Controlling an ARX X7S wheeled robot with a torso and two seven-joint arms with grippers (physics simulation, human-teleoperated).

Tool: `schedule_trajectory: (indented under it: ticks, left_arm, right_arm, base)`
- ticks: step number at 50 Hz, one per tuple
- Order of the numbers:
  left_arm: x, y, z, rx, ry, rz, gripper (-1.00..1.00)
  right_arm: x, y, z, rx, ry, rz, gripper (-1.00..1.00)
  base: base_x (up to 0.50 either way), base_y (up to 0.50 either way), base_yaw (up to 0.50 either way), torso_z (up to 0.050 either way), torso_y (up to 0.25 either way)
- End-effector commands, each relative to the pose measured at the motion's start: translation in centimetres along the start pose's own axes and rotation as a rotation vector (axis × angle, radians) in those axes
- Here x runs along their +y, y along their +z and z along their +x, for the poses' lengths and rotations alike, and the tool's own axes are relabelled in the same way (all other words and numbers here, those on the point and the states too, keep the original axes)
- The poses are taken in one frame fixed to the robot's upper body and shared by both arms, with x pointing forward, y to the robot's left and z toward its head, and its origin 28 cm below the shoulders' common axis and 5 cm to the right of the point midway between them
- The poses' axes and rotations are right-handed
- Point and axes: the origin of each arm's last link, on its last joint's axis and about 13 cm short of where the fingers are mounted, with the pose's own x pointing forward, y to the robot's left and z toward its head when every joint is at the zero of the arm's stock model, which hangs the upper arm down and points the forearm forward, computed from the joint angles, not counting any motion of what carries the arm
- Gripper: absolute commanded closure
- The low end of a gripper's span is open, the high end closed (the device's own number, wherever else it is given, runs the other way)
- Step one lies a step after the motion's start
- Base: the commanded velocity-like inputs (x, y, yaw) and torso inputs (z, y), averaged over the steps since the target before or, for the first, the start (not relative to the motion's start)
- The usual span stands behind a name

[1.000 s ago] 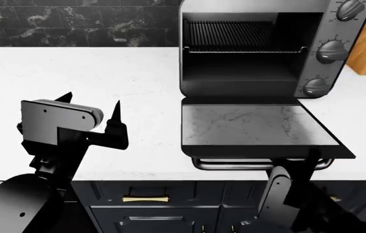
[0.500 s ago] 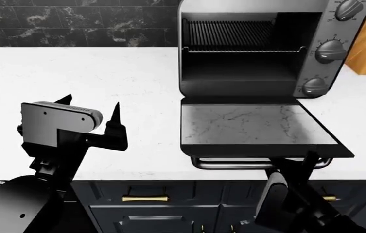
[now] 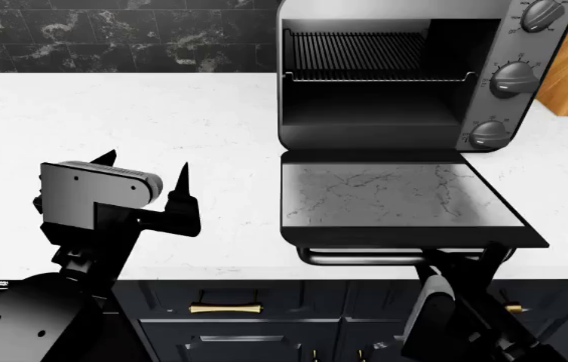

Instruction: Open the toaster oven door.

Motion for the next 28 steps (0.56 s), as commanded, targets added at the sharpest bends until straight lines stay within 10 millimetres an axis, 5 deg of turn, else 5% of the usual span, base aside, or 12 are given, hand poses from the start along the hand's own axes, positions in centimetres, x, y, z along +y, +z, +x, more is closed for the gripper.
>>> schedule_trajectory:
  ticks: [1, 28]
  left_arm:
    - [-0.1, -0.1, 0.0, 0.001, -0.005, 0.001, -1.0]
    - [0.2, -0.1, -0.3, -0.008, 0.006, -0.004, -1.0]
  right_arm:
    - [5.0, 0.1, -3.8, 0.046, 0.363, 0.112, 1.0]
    - [4.9, -0.5, -0.8, 0.046, 0.39, 0.155, 1.0]
  base:
    - [0.0, 0.0, -0.01, 0.0, 0.0]
    - [0.0, 0.0, 0.0, 0.0, 0.0]
